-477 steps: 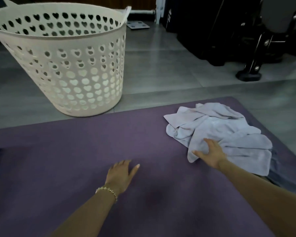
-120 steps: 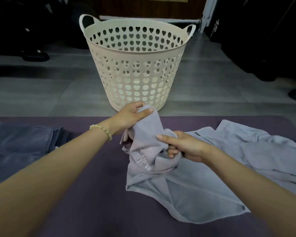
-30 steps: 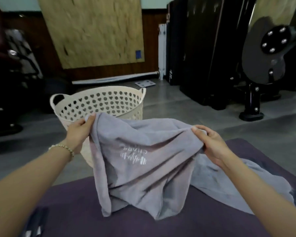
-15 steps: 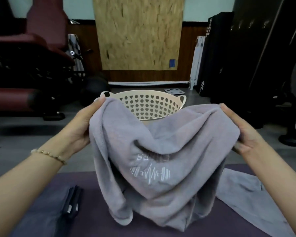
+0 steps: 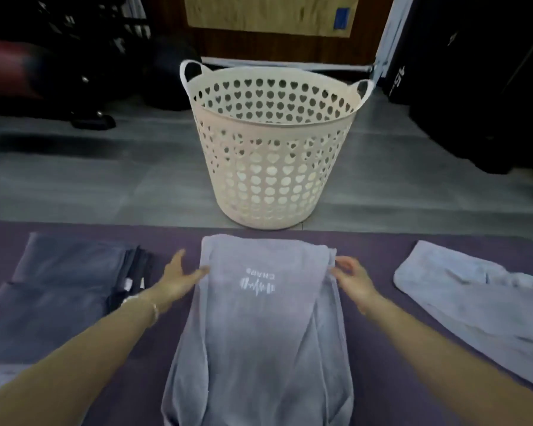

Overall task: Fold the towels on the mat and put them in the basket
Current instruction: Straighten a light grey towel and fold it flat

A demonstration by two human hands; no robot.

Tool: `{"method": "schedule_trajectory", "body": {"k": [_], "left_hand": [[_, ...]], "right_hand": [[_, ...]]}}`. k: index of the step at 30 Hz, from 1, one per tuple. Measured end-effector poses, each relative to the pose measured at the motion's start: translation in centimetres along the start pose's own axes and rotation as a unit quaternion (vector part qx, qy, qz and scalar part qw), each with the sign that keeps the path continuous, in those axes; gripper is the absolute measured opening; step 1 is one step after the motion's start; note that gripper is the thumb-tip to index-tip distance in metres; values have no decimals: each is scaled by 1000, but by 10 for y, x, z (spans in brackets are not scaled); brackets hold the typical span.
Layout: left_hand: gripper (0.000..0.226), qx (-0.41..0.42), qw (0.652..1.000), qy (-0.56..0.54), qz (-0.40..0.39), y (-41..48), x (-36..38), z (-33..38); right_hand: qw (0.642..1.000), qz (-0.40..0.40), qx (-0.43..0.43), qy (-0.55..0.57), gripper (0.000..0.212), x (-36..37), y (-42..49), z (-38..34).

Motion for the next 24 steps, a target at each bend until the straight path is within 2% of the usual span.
{"method": "schedule_trajectory", "body": {"k": [2, 4, 8, 10, 12, 15, 18, 20, 22, 24], "left_hand": [[117, -37, 995, 85, -38, -27, 16, -50], [121, -50, 983, 164, -60, -54, 24, -91], [71, 42, 965, 237, -108, -94, 39, -131], [69, 71, 956, 250, -138, -113, 46, -139], [69, 90, 952, 253, -145, -127, 49, -142], [53, 109, 946, 262, -157, -135, 53, -145], [23, 107, 951, 245, -156, -129, 48, -142], [25, 80, 967, 196, -143, -122, 38, -141], [18, 50, 982, 130, -125, -117, 25, -137], [11, 26, 991, 82, -105, -115, 10, -135]], "right_hand": [[993, -95, 15, -64, 28, 21, -40, 43], [980, -158, 52, -110, 40, 27, -75, 90], [969, -155, 147, -123, 35, 11, -117, 156], [968, -158, 151, -125, 29, 11, -126, 164], [959, -202, 155, -126, 24, 20, -139, 163], [947, -240, 166, -135, 23, 28, -156, 166], [946, -244, 190, -96, 30, 34, -169, 173], [954, -223, 199, -34, 31, 31, -171, 175], [969, -183, 164, 0, 27, 16, -165, 163], [988, -130, 80, -10, 23, -9, -154, 139]]}}
Point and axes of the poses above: each hand's wrist, its own y-axis towards the middle knuckle, its own x-axis out of the palm, z = x × y, the point moved 10 cm from there along y, towards the middle knuckle, and after that the axes turned 8 degrees about z, right-handed, at the moved point
